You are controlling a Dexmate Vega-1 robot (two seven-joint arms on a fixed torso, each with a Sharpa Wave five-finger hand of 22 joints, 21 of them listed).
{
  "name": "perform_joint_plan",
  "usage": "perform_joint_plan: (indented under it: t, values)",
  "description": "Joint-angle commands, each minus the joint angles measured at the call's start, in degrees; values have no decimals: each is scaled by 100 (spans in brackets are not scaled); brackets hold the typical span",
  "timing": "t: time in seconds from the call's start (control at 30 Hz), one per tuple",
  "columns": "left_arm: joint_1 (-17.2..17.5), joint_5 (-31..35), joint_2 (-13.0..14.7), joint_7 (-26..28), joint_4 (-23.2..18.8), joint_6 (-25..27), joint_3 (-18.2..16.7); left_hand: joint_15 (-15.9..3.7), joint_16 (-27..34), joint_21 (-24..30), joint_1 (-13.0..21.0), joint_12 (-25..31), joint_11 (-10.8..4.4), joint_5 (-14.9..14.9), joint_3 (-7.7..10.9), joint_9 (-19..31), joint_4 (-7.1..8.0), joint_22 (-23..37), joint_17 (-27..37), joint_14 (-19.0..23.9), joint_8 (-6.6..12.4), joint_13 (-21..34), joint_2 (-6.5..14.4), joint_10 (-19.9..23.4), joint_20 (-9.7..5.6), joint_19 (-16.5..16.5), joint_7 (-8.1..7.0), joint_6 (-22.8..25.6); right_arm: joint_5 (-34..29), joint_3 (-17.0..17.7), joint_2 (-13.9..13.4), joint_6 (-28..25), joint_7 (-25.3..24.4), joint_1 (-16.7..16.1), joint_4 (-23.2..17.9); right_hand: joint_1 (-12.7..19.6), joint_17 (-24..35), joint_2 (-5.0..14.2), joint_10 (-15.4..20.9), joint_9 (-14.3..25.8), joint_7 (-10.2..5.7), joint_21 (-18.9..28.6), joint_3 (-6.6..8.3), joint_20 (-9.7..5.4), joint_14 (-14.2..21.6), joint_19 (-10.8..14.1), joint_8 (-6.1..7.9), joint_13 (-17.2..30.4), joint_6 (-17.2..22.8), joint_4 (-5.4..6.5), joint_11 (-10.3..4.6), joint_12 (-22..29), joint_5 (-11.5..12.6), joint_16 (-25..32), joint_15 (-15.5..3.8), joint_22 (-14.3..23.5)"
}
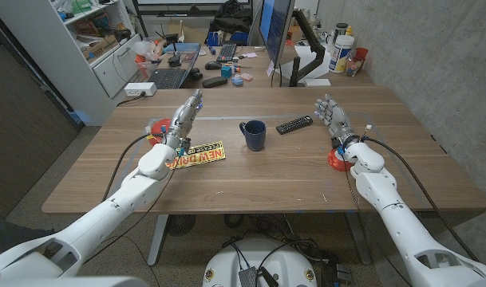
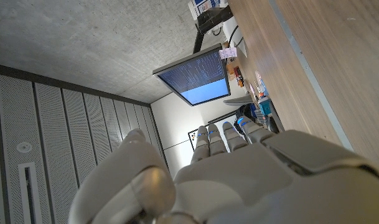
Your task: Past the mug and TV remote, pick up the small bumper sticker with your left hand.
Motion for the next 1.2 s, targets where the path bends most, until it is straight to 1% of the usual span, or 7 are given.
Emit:
perform_joint_plan:
  t: [0.03,0.27,0.4,0.5,0.6,0.77,1.2]
  values:
    - [257,248,267,204,-263,-116,-53,-11,46,21,87,30,-7,56,31,25,-41,32,8,56,42,20,4,22,-29,-39,-25,56,-123,56,131,4,77,20,51,23,31,6,30,31,-19,-10,36,0,55,34,22,7,67,-13,4,5,31,12,10,31]
    - [160,719,499,332,-438,117,44,-23,44,21,109,28,-32,60,31,26,-53,31,7,67,44,20,10,30,-25,-35,-35,74,-126,136,181,84,18,-97,-4,22,31,4,34,31,-24,-14,33,1,57,36,21,7,71,-16,3,3,30,10,11,31]
    - [174,774,553,325,-473,88,41,-33,44,21,126,36,-26,64,31,26,-62,31,6,78,46,20,14,59,-20,-30,-41,87,-124,184,189,96,-48,-189,-77,19,31,2,37,31,-25,-16,31,3,62,38,23,8,78,-17,-3,2,30,10,5,31]
    - [203,822,614,334,-503,74,28,-43,49,21,143,40,-58,67,31,26,-71,31,6,103,47,21,18,78,-13,-27,-54,99,-117,214,195,102,-93,-247,-124,17,31,2,41,31,-26,-17,29,2,63,40,23,8,82,-18,-2,2,30,10,5,31]
    - [238,863,670,354,-542,76,14,-51,53,23,157,43,-56,70,31,27,-78,31,5,122,51,21,21,95,-14,-19,-59,119,-112,230,200,118,-122,-290,-156,15,32,2,49,32,-29,-19,28,5,64,42,23,8,87,-18,-1,4,30,9,9,31]
    - [257,981,697,415,-539,35,13,-59,59,27,180,52,-77,76,32,27,-90,31,5,154,59,21,27,132,8,-2,-64,149,-109,238,204,116,-165,-329,-188,17,31,1,49,32,-23,-21,27,3,67,45,23,8,91,-22,-5,1,30,8,7,31]
    - [222,1591,760,712,-554,-108,19,-113,73,30,306,77,-154,101,55,29,-155,30,2,265,90,23,57,255,35,27,-120,278,-136,218,216,191,-226,-307,-198,14,31,-1,58,32,-23,-28,22,-1,75,51,23,9,108,-28,-17,-2,32,7,4,32]
